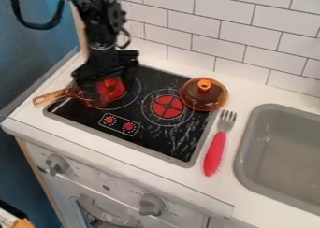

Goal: Move the brown pot to the bottom right corner of the stove

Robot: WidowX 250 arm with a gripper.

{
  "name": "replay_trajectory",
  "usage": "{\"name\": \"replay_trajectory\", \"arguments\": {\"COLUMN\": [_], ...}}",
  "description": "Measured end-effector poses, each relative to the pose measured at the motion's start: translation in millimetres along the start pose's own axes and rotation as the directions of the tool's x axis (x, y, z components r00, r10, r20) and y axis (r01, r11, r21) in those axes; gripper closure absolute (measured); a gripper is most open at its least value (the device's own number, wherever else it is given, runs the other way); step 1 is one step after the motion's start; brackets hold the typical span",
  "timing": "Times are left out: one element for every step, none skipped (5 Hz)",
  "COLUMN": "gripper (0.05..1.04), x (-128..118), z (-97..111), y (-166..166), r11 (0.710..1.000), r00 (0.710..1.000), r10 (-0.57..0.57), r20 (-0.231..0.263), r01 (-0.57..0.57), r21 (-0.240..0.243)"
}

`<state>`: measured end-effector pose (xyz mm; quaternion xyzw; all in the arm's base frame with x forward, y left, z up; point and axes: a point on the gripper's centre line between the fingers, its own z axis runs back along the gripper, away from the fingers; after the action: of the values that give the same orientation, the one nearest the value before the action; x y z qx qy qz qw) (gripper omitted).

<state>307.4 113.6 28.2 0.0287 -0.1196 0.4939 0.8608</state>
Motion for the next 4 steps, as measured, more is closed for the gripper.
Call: {"name": "replay_trajectory", "arguments": {"gripper": [0.085, 0.085, 0.085, 0.085], "x": [17, 26, 26, 27], "z": [-13, -21, -30, -42], "y": [9, 11, 19, 28], "r11": [0.993, 0.984, 0.975, 0.965], "r00": [0.993, 0.984, 0.977, 0.972], "r10": [0.120, 0.175, 0.212, 0.235], "r20": [-0.013, -0.011, -0.006, -0.014], "r01": [-0.120, -0.175, -0.211, -0.232], "r21": [0.015, 0.027, 0.072, 0.120]}}
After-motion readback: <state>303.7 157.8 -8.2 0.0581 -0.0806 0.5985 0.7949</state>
